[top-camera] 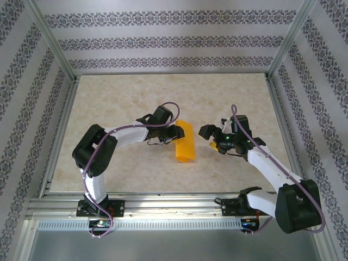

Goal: Fold a paper plane with a square sheet of paper (pick it up from the middle)
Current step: First fold the square sheet of paper in half at the center of the table.

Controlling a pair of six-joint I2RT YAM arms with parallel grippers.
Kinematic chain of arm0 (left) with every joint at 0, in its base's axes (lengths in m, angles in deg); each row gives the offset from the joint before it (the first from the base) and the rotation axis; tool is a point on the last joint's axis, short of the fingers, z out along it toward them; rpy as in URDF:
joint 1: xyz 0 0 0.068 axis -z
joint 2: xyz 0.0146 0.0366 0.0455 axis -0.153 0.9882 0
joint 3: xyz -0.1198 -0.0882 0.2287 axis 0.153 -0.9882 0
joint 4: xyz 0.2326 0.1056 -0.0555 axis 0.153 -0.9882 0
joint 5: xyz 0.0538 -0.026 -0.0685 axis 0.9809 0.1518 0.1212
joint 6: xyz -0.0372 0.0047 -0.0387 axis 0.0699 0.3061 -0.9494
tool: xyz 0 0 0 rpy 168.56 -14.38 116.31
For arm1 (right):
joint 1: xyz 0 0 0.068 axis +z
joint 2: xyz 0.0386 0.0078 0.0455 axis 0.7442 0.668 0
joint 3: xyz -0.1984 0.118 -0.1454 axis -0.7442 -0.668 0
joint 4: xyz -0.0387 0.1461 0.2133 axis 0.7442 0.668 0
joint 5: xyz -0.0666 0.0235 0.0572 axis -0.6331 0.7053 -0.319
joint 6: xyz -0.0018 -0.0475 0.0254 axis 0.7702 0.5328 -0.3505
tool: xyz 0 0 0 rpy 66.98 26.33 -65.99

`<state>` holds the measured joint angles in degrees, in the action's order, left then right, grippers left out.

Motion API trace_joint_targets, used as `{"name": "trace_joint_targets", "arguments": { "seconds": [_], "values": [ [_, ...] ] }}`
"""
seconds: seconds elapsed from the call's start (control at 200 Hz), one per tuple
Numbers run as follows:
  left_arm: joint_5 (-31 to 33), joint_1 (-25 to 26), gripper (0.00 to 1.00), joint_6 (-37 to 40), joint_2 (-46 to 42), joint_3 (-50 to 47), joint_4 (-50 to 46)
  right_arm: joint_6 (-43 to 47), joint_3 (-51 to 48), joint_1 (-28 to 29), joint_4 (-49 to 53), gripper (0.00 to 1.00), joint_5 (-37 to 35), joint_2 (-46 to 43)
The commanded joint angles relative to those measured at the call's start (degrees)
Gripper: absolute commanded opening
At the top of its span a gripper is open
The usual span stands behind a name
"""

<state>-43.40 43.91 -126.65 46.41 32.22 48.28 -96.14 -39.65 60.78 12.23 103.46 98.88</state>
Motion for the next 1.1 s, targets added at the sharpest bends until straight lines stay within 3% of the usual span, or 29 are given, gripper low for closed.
{"name": "trace_joint_targets", "arguments": {
  "seconds": [0.0, 0.769, 1.094],
  "values": [
    [3.6, -0.6, 0.47, 2.9, 1.0, 0.2, -5.0, 0.7, 2.0, 1.1, -1.0, 0.98, -1.7, 1.5],
    [11.4, -0.7, 0.61, 6.4, -1.3, 0.4, -11.7, 0.0, 4.0, 4.9, -1.1, 0.98, -2.1, 6.2],
    [6.7, -4.7, 0.54, 7.0, -3.4, -4.4, -8.1, 1.2, 5.9, 8.0, -1.5, 0.67, -2.3, 10.9]
  ]
}}
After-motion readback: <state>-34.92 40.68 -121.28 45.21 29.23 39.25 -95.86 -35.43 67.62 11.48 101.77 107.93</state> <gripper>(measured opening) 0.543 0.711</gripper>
